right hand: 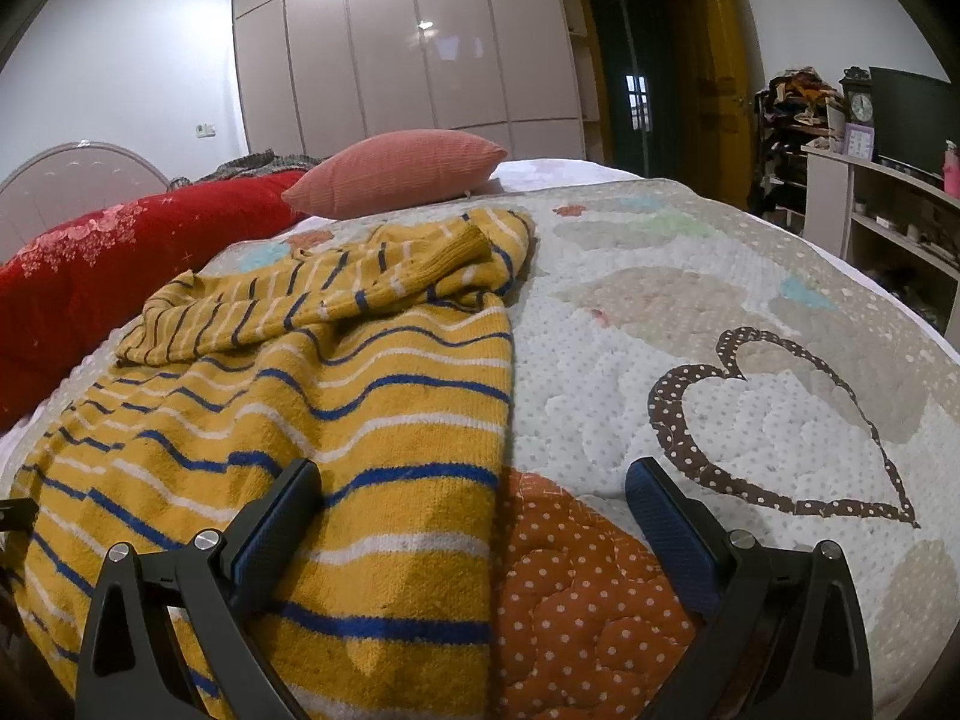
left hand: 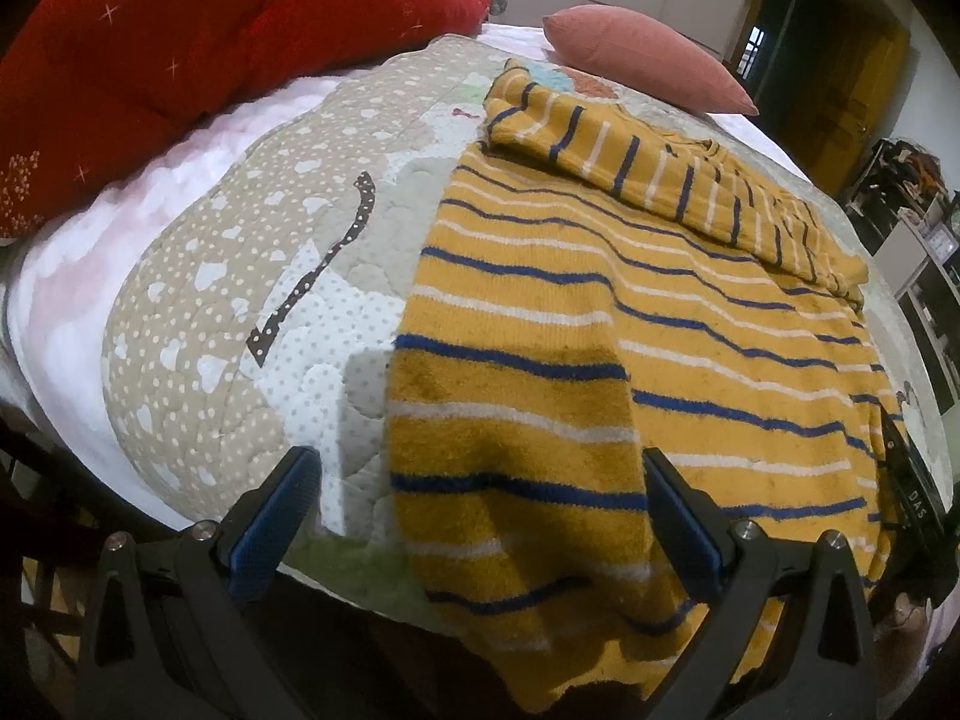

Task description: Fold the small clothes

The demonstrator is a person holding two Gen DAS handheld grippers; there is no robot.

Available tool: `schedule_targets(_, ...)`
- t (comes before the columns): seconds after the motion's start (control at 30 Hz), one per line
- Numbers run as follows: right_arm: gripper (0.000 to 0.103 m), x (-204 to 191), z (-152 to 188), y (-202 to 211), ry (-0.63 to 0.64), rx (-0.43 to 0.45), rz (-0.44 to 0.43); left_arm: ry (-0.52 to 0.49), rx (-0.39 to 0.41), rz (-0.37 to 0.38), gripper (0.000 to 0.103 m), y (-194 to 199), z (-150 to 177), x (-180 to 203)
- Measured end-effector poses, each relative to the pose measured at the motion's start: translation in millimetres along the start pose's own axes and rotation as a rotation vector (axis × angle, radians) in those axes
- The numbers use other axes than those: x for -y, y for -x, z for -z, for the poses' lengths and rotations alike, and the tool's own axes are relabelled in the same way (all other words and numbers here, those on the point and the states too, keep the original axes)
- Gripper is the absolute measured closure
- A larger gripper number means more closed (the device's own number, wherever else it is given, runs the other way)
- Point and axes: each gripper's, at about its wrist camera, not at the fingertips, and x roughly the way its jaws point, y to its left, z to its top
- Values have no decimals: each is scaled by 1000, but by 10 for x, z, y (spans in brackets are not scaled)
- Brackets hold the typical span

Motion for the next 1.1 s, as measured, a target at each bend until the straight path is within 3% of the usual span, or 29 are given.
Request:
schedule_targets(0.27,0,-100,-45,-31,36,-79,93,11,25,7,0,6,24,-16)
schedule_targets(0.53,0,-34,-59,-35,-2,-112,57,26,10,9,0,28,21,-26)
schedule_targets(0.67,0,-40,-86,-55,-1,-137,54,87,-1,82,0,131,-1,-136)
schedule_targets(0.77,0,33,-219,-59,-27,-212,-14,121,25,130,0,299,-30,-249)
schedule_targets(0.87,4,216,-326,30,-133,-215,-123,104,64,136,0,459,-45,-297)
schedule_targets(1.1,8,577,-322,173,-252,-274,-222,71,76,146,0,580,58,-376)
